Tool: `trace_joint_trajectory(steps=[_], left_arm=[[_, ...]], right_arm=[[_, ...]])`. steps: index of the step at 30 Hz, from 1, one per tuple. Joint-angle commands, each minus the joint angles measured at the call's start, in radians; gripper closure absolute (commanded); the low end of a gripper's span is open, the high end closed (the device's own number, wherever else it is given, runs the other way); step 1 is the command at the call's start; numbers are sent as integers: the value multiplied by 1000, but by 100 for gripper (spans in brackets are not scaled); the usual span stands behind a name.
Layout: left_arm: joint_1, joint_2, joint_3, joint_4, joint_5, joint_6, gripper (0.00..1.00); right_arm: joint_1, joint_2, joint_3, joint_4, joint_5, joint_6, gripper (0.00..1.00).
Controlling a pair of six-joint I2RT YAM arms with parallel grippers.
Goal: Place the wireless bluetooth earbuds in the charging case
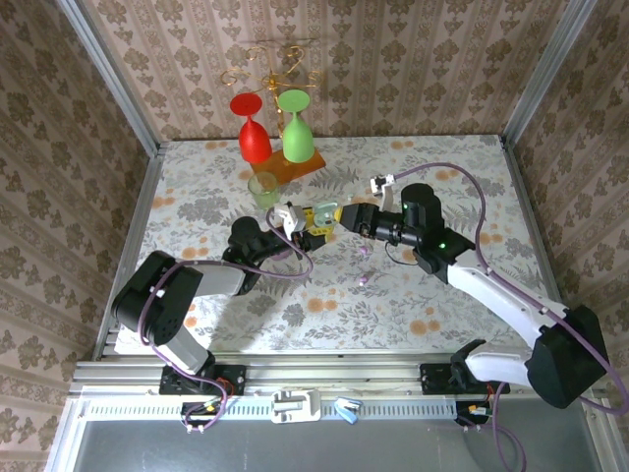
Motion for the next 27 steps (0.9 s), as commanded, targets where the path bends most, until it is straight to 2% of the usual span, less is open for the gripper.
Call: trace_joint_trajectory(steps=[1,12,27], left_arm=[[-3,11,26,48,25,25,74],[-8,1,20,48,86,21,74],[-10,-11,28,48,76,1,74]], right_arm=[[-1,-3,34,-32,32,-37,65],[1,68,86,-43,-26,-71,62],[11,101,86,-55,-36,-103,60]])
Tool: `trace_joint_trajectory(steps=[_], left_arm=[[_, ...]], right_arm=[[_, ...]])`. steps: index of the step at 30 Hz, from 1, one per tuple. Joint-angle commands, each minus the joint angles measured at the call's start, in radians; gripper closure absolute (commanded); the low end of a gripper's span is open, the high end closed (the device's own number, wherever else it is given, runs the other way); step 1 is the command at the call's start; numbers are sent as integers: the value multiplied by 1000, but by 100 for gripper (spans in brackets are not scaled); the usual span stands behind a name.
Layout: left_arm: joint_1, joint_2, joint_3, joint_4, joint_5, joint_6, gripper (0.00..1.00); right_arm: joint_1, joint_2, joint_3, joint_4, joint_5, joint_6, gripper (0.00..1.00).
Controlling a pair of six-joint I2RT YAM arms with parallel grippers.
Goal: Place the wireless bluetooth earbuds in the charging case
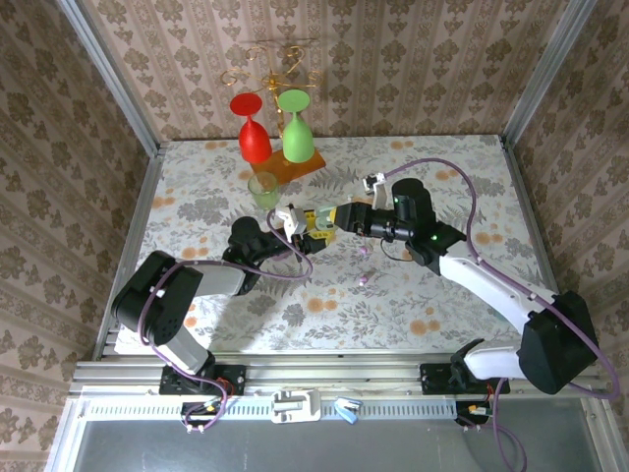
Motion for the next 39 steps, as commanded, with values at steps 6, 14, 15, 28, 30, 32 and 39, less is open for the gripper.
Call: trace_joint_trajectory(steps=[6,14,15,28,30,32,39], left_arm=[[-12,-9,25,48,23,3,74],[-12,-8,22,48,17,7,74],[-12,-8,22,48,16,7,74],[-11,-6,26,48,7,11,74],[-12,-6,26,48,7,10,74],[-12,-3,26,48,5,12,74],[-10,9,32,48,3,14,74]], right_arm=[[15,27,48,-2,-37,-37,60],[23,40,68,-7,-71,-54,60],[25,42,73,-12,-74,-60,60],[46,49,107,-61,-83,-98,60],[49,50,112,-62,-86,-102,60],[50,36,110,-56,-84,-109,60],[50,-43,76,-32,-49,-129,60]])
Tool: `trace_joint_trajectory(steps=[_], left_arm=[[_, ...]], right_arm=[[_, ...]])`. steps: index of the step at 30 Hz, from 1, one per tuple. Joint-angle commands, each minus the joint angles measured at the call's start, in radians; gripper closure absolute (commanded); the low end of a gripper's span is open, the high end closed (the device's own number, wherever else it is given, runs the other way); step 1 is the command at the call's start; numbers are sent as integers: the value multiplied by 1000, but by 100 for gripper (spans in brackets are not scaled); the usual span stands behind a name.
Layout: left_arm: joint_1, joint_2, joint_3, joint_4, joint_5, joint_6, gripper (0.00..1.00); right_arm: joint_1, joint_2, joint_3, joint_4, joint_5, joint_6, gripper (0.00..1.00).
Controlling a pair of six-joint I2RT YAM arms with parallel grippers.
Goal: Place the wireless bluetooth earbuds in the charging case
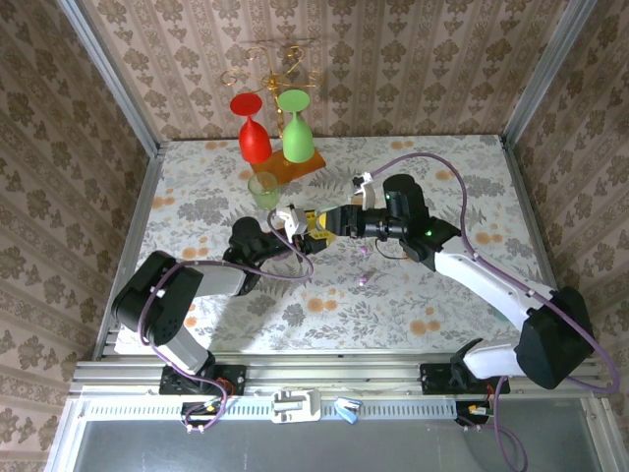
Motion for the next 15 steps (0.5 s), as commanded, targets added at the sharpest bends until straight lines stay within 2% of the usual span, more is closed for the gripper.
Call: trace_joint_trajectory(steps=[1,5,15], left_arm=[[-3,8,31,48,14,15,74],[-3,2,30,48,19,15,74],[-1,-20,17,48,25,8,74]], right_arm=[[5,-73,-5,12,51,-23,60],[-12,-91,-9,-56,134,-38,60],[-16,-34,16,-115,142,-62,59]])
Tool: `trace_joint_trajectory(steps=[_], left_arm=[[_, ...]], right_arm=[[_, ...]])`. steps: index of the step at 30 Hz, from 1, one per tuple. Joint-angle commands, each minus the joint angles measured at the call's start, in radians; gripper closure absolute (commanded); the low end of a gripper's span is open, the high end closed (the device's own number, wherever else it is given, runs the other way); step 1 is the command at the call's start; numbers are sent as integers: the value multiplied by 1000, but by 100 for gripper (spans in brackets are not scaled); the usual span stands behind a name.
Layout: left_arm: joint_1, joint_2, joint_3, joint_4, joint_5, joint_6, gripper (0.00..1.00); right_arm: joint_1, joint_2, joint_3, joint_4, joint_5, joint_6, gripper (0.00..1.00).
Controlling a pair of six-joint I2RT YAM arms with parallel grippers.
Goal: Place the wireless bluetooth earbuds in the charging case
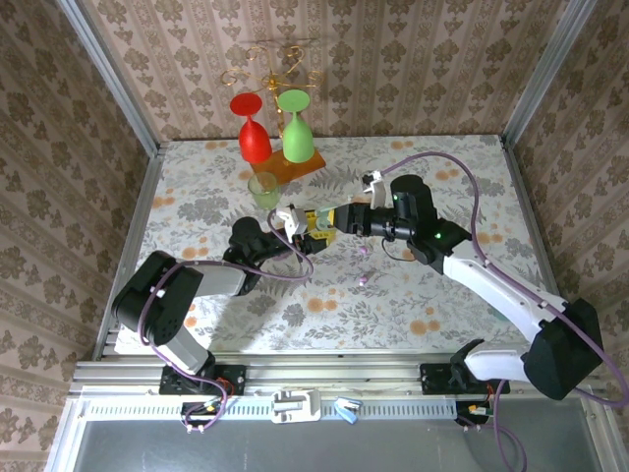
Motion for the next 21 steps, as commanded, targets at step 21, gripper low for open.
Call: trace_joint_trajectory(steps=[21], left_arm=[[-5,-31,9,48,37,3,74]], right_arm=[[-2,69,50,-18,-21,-42,59]])
